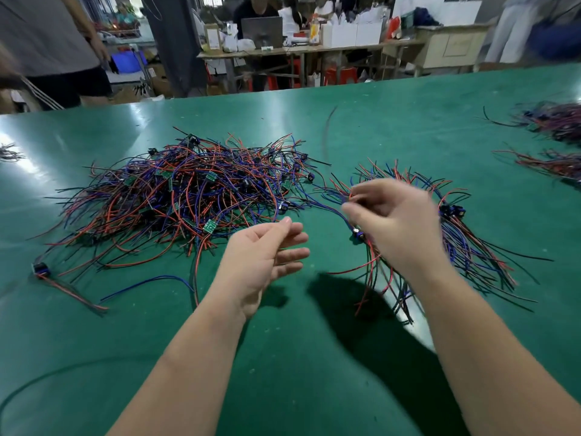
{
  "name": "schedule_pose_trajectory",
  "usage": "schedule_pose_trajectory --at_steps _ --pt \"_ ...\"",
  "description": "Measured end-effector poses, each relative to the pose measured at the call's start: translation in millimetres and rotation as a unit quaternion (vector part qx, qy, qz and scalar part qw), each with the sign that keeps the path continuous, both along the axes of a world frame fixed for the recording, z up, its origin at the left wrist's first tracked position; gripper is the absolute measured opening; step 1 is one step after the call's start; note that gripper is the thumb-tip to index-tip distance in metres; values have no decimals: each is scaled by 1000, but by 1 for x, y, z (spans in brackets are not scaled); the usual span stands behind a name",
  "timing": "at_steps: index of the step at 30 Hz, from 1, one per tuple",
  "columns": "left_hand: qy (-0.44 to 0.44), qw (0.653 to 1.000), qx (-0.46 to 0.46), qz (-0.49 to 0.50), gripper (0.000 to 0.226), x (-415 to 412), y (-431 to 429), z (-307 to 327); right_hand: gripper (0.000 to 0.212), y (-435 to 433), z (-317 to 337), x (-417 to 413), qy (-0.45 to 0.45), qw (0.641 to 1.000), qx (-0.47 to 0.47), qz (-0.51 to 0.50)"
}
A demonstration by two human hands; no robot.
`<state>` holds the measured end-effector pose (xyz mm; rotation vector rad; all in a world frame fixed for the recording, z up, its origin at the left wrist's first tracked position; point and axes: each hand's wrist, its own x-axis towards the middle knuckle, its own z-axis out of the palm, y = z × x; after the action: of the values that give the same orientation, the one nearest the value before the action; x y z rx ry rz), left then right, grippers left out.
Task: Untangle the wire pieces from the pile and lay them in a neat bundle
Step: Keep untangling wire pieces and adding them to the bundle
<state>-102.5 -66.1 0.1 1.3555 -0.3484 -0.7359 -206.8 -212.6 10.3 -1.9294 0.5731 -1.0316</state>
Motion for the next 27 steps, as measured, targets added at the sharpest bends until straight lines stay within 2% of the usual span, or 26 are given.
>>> schedule_pose_trajectory --at_steps 1,2,4,5,6,9,11,14,19,25,27 --pt "-75 996 40 39 16 4 1 -2 18 -13 4 -7 0 996 -46 -78" --pt "-184 974 101 84 13 9 3 -5 18 -27 7 -15 10 985 -81 -151" --pt "-387 886 215 137 9 17 10 -9 15 -57 9 -32 49 959 -98 -263" --pt "-442 848 257 140 14 20 12 -12 15 -70 7 -38 77 946 -90 -302" --pt "-467 821 299 134 22 23 14 -15 18 -80 3 -43 109 934 -79 -330" --pt "-457 762 446 108 43 27 16 -24 22 -93 -12 -49 193 916 -30 -352" --pt "-440 736 508 79 50 28 15 -27 20 -96 -20 -49 233 903 13 -361" --pt "-427 722 539 73 56 31 17 -29 24 -95 -24 -47 274 888 41 -367" --pt "-400 741 532 90 60 34 17 -29 23 -85 -18 -40 321 883 5 -342" --pt "-439 723 516 132 39 43 20 -30 25 -56 -4 -26 210 926 -73 -304" --pt "-463 742 456 166 34 43 20 -27 24 -45 -4 -20 184 937 -84 -284"
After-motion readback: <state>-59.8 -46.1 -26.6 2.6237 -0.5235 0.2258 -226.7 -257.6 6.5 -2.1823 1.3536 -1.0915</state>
